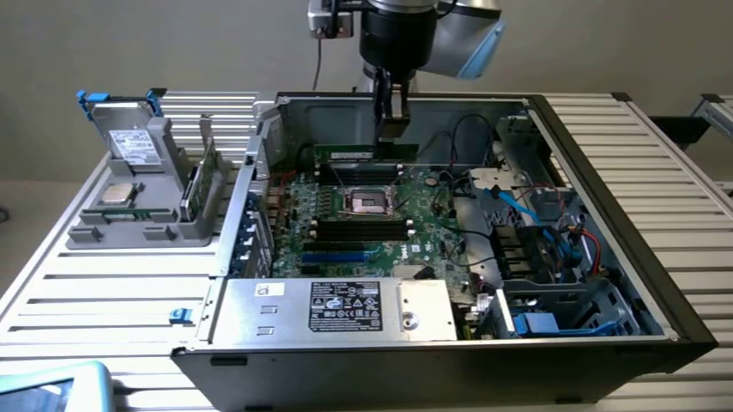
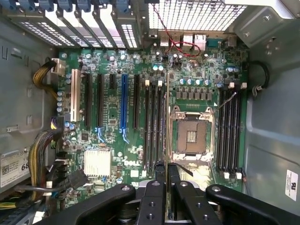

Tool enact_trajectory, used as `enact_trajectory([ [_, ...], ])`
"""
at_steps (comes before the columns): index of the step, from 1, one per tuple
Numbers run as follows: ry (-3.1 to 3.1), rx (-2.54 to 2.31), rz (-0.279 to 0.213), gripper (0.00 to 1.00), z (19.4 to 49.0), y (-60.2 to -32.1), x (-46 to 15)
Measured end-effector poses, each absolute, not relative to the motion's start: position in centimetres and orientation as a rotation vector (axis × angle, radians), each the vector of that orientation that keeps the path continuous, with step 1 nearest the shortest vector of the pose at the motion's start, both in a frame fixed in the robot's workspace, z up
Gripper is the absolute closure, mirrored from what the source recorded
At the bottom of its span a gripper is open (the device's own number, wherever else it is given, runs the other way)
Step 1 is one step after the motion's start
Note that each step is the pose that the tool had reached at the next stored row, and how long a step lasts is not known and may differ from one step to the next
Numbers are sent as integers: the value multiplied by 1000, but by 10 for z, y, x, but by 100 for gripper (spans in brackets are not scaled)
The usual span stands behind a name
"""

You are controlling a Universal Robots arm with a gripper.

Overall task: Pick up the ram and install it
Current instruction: 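Insert the ram into the slot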

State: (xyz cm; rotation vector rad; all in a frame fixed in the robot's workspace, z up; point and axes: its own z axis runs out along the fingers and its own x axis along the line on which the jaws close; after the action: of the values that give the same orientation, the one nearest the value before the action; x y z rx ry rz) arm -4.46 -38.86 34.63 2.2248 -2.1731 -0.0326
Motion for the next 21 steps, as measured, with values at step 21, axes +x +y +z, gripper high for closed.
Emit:
enact_trajectory([
  [21,-2226,2169,-19,86,313,-391,-51],
])
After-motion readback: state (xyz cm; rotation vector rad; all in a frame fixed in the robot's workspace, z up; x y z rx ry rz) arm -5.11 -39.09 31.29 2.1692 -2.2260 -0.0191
